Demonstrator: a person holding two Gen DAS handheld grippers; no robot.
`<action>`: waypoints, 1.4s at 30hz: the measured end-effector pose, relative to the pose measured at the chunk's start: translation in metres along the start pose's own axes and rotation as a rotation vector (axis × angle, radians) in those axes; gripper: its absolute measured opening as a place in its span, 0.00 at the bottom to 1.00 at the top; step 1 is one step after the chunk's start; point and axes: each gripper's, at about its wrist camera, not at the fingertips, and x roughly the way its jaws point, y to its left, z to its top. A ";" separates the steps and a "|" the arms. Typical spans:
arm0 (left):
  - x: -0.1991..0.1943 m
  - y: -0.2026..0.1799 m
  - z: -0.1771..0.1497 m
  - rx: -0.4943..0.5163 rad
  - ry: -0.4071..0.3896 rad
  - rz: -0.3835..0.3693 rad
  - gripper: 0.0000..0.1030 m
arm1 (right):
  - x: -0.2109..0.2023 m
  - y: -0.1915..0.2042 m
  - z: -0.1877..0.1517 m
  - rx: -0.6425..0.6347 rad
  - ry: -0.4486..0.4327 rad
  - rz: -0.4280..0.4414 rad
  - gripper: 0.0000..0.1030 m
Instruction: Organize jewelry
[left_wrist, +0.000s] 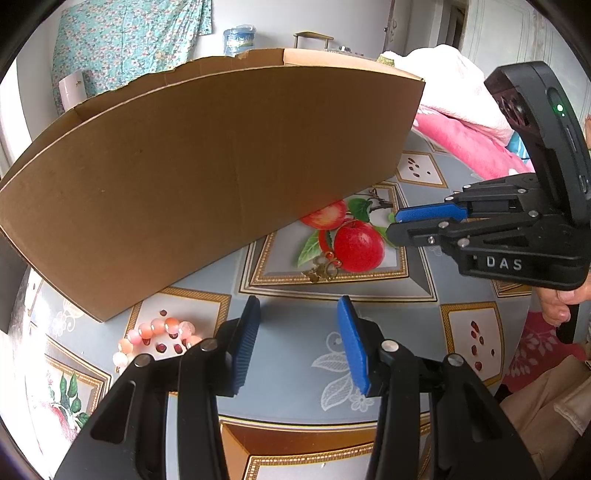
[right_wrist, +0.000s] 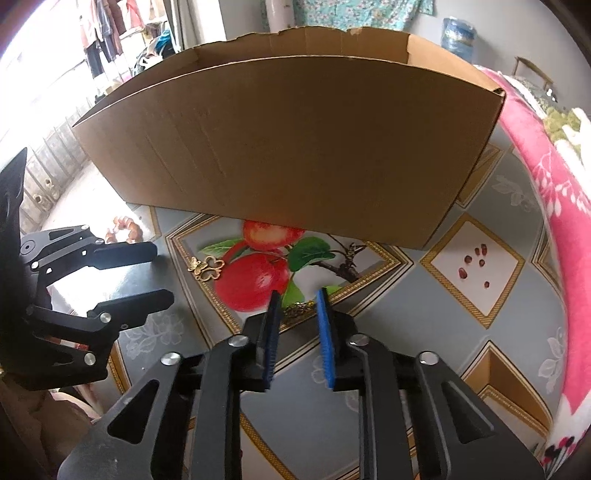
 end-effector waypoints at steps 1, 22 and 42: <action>0.000 0.000 0.000 -0.001 -0.001 0.000 0.41 | 0.000 0.000 0.000 0.003 -0.001 -0.001 0.06; -0.026 0.039 -0.008 -0.107 0.014 0.138 0.41 | 0.001 -0.015 -0.002 0.080 -0.032 0.047 0.00; -0.006 -0.001 0.013 0.034 -0.040 -0.046 0.38 | -0.022 -0.039 -0.006 0.109 -0.049 0.066 0.00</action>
